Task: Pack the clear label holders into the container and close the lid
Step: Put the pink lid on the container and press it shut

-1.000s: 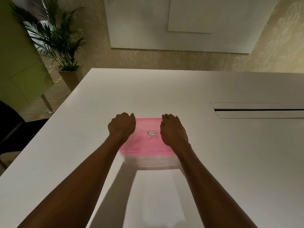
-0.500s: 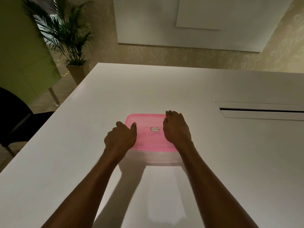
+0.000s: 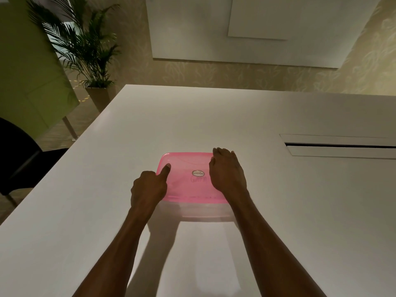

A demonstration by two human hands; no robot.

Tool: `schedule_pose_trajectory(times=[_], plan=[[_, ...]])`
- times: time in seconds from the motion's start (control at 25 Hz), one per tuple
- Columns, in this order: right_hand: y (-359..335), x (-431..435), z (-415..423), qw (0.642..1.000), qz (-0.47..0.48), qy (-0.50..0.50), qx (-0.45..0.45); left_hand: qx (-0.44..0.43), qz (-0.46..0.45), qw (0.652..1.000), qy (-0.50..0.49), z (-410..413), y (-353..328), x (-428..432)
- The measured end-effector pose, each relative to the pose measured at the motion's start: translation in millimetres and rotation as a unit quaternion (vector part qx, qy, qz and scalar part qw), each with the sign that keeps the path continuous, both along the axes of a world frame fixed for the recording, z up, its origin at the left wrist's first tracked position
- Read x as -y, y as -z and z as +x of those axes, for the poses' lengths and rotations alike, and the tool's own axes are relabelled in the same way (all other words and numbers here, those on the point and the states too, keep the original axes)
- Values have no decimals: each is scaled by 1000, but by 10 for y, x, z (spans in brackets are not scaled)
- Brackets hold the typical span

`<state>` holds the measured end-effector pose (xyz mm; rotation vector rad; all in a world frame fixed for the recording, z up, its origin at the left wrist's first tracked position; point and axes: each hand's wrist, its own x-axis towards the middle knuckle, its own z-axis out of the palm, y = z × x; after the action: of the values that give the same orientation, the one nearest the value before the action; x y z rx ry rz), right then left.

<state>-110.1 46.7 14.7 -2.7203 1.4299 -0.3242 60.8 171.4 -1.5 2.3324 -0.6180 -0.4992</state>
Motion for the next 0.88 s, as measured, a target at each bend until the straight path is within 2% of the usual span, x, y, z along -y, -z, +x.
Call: schedule_pose_trajectory(times=[0.2,0.52,0.88], plan=[[-7,-4,-4,1000,0,1,4,10,-42,999,-3,-8,8,-11],[-36,-32,-11,999,-9,-12,-37,12,-73,997,3,-26,-7,-49],[3,-14,-7,1000,-3,-7,-3,3,-93,996,-5,-11,17,-63]])
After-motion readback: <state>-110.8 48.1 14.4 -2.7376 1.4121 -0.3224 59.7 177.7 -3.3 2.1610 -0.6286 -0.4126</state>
